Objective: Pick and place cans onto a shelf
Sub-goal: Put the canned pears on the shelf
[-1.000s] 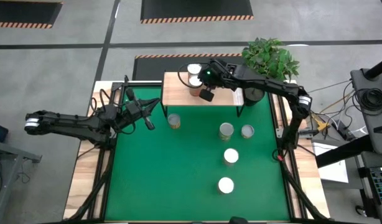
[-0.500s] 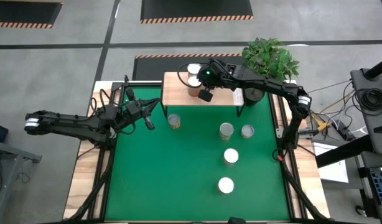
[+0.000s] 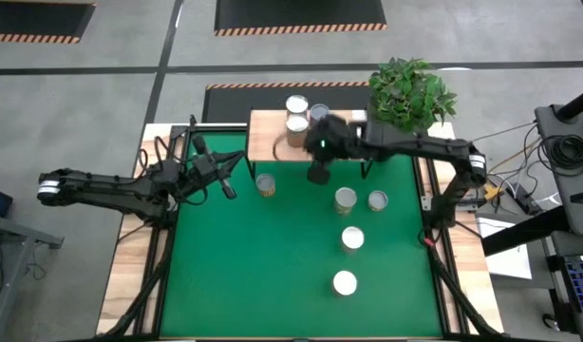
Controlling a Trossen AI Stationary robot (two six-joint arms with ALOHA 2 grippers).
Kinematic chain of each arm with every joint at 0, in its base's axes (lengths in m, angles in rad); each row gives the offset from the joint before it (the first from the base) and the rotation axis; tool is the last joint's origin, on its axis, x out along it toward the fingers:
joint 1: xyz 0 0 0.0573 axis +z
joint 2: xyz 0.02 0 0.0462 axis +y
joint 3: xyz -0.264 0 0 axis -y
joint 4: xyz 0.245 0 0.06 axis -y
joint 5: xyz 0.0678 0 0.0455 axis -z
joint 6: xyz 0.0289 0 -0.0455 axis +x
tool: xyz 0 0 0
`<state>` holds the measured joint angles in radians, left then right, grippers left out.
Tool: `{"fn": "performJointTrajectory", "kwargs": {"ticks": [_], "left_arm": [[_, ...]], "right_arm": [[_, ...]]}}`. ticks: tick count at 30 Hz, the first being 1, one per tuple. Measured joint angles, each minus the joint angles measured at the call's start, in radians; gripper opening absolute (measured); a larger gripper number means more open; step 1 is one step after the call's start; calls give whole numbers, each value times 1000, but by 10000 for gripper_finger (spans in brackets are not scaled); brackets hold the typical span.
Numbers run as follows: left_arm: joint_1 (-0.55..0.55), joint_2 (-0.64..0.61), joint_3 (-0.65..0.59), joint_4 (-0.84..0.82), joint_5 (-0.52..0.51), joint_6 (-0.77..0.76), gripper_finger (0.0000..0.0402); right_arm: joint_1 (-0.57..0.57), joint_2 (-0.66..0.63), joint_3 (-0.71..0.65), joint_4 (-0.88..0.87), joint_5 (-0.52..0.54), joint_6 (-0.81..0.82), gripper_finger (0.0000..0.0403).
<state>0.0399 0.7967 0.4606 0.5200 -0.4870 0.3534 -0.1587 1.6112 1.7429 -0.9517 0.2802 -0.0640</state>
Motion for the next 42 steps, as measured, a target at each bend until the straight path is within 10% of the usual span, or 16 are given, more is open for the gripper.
{"fn": "performJointTrajectory", "kwargs": {"ticks": [11,27,42], "left_arm": [[0,0,0,-23,0,-43,0],[0,0,0,-23,0,-75,0],[0,0,0,-22,0,-75,0]], "right_arm": [[185,-118,-357,3,-3,180,9],[225,-575,-988,490,59,310,26],[224,-588,-1047,477,61,354,305]]}}
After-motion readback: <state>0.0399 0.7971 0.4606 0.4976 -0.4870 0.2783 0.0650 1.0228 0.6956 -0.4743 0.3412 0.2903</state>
